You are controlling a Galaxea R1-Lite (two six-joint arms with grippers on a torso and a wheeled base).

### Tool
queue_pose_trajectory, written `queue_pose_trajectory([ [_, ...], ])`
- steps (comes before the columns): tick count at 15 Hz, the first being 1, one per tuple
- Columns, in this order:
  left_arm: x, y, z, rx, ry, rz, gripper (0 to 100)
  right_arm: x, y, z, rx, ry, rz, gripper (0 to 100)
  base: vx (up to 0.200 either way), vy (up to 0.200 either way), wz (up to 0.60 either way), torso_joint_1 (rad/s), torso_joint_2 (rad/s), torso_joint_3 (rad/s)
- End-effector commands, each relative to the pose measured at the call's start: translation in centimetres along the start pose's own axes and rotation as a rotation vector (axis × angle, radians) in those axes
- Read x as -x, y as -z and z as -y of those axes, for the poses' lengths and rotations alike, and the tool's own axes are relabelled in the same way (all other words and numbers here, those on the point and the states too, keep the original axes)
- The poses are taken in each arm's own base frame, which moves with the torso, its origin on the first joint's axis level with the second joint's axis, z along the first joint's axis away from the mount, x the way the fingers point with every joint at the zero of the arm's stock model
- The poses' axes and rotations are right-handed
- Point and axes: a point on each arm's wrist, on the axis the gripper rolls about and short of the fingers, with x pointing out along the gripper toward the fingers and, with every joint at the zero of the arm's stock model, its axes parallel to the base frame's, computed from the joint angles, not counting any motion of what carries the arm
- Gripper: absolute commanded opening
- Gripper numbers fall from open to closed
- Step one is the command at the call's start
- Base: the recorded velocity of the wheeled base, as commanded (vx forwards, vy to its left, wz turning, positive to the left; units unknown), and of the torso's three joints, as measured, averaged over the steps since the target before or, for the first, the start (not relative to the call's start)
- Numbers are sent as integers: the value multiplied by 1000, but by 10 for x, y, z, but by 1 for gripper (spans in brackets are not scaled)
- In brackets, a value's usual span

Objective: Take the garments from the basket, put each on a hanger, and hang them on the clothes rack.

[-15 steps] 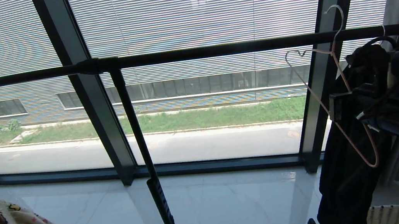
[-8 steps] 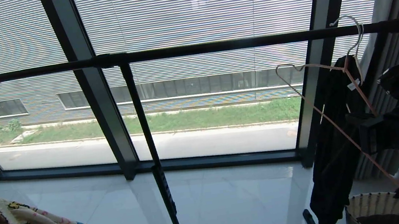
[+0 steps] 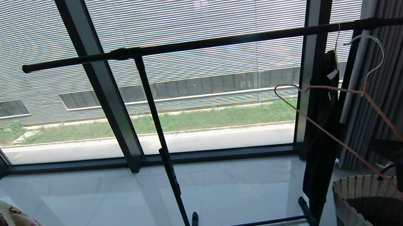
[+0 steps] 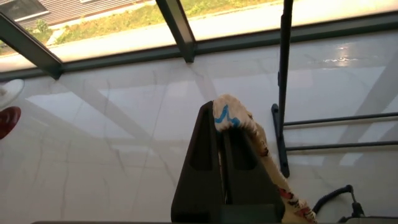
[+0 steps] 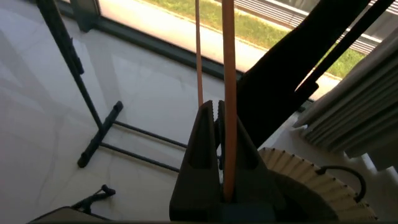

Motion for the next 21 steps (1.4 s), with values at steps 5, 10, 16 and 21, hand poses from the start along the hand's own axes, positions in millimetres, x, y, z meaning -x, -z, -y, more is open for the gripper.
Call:
queue_pose_trajectory([
  [5,-3,9,8,-6,73,-16,0,3,4,-3,-1,-154,-27,0,-80,0,0,1,-1,0],
  [10,-38,-23,24,7,279,-22,0,-15,21,-20,11,-422,-124,0,0,0,0,0,0,0],
  [16,-138,-98,56,194,73,18,0,-58,19,-77,23,-647,-75,0,0,0,0,0,0,0],
  [21,-175,-122,91,316,20,41,0,-70,5,-113,11,-749,-43,0,0,0,0,0,0,0],
])
